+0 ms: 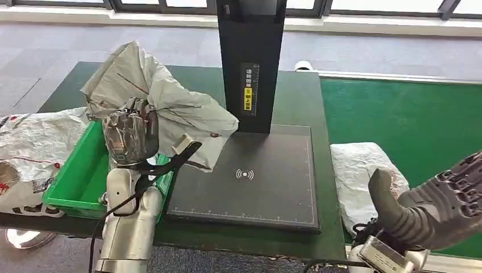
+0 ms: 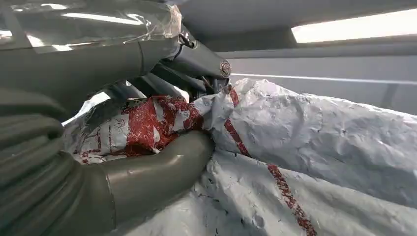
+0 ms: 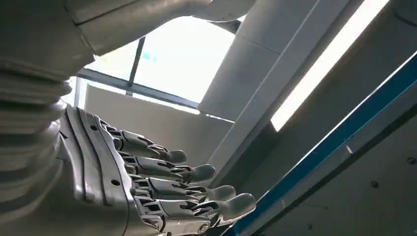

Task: Moved the parcel from conveyor to table for the left to box.

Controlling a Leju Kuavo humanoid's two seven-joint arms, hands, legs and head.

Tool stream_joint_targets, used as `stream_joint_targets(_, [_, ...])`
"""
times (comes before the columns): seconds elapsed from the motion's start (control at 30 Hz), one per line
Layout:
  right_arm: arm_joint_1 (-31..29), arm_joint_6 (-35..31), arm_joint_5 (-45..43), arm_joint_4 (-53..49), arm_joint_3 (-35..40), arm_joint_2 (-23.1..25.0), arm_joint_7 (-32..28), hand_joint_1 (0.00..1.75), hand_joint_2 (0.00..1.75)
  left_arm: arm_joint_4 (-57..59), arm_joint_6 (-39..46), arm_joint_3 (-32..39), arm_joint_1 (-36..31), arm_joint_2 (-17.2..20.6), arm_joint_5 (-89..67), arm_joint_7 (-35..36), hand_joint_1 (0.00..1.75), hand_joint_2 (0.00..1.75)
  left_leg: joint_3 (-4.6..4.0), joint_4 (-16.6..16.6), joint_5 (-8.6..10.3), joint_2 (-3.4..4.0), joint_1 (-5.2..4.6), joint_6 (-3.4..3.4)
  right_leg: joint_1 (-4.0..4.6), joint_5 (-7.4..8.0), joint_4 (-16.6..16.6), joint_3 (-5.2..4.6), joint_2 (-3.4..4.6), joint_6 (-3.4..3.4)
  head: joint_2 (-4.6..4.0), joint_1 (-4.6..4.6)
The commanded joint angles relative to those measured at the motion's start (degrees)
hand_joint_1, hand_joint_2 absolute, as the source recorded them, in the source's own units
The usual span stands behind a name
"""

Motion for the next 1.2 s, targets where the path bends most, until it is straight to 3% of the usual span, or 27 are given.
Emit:
stream_joint_targets(0.03, [2.9,0.1,0.1,-1.0,-1.9,1.6,-0.1,0.00,1.75,10.9,-0.2,25.7,-8.3,1.2,2.7,-3.3,1.75,1.75,0.12,-0.2,0.08,0.05,0.03,-0.03,0.04,0.08,-0.2,0.08,0.04,-0.03,0.00,0.00])
stream_joint_targets(0.1, [3.2,0.1,0.2,-1.0,-1.1,1.6,-0.1,0.00,1.75,11.9,-0.2,31.6,-10.6,3.2,1.7,-2.6,1.75,1.75,0.11,-0.2,0.10,0.05,0.04,-0.03,0.06,0.10,-0.2,0.08,0.04,-0.03,0.00,0.00])
stream_joint_targets(0.23, [3.2,0.1,0.2,-1.0,-1.1,1.6,-0.1,0.00,1.75,11.9,-0.2,31.6,-10.6,3.2,1.7,-2.6,1.75,1.75,0.05,-0.1,0.03,0.01,0.05,-0.02,0.08,0.01,-0.1,0.04,0.01,-0.01,0.00,0.00])
stream_joint_targets(0.5, [3.8,0.1,0.4,-0.4,-0.5,1.6,-0.1,0.00,1.75,14.6,-0.2,43.3,-14.5,4.2,-3.7,-3.2,1.75,1.75,0.06,-0.2,0.11,0.05,0.14,0.00,0.10,0.12,-0.3,0.08,0.04,0.00,0.00,0.00])
stream_joint_targets(0.63, [4.3,0.1,0.6,-0.2,0.1,1.6,-0.1,0.00,1.75,14.8,-0.2,43.7,-14.8,4.5,-4.1,-3.7,1.75,1.75,0.02,-0.1,0.06,-0.05,0.12,-0.03,0.06,0.03,-0.1,0.04,-0.06,-0.02,0.00,0.00])
stream_joint_targets(0.67, [4.3,0.1,0.6,-0.2,0.1,1.6,-0.1,0.00,1.75,14.7,-0.2,43.8,-14.7,4.3,-4.0,-4.0,0.21,1.75,0.03,-0.2,0.10,-0.09,0.12,-0.03,0.05,0.05,-0.2,0.06,-0.10,-0.02,0.00,0.00])
stream_joint_targets(0.7, [4.4,0.1,0.7,-0.1,0.3,1.6,-0.1,0.00,1.75,13.8,-0.2,43.6,-14.4,3.7,-4.1,-5.0,0.00,1.75,0.01,-0.1,0.06,-0.07,0.14,-0.03,0.09,0.02,-0.1,0.05,-0.08,-0.02,0.00,0.00])
stream_joint_targets(1.03, [4.1,0.1,0.7,0.4,-0.1,1.6,-0.1,0.00,1.75,11.8,-0.2,44.0,-13.8,2.4,-2.9,-8.0,0.00,1.75,-0.01,-0.2,0.10,-0.13,0.15,0.00,0.12,0.07,-0.2,0.08,-0.15,0.01,0.00,0.00])
stream_joint_targets(1.2, [3.4,0.1,2.5,-0.1,-1.8,1.6,-0.1,0.00,1.75,8.6,-0.2,48.4,-15.0,0.1,-0.6,-15.2,0.00,1.75,-0.04,-0.1,0.06,-0.11,0.14,-0.01,0.10,0.03,-0.1,0.03,-0.12,0.00,0.00,0.00])
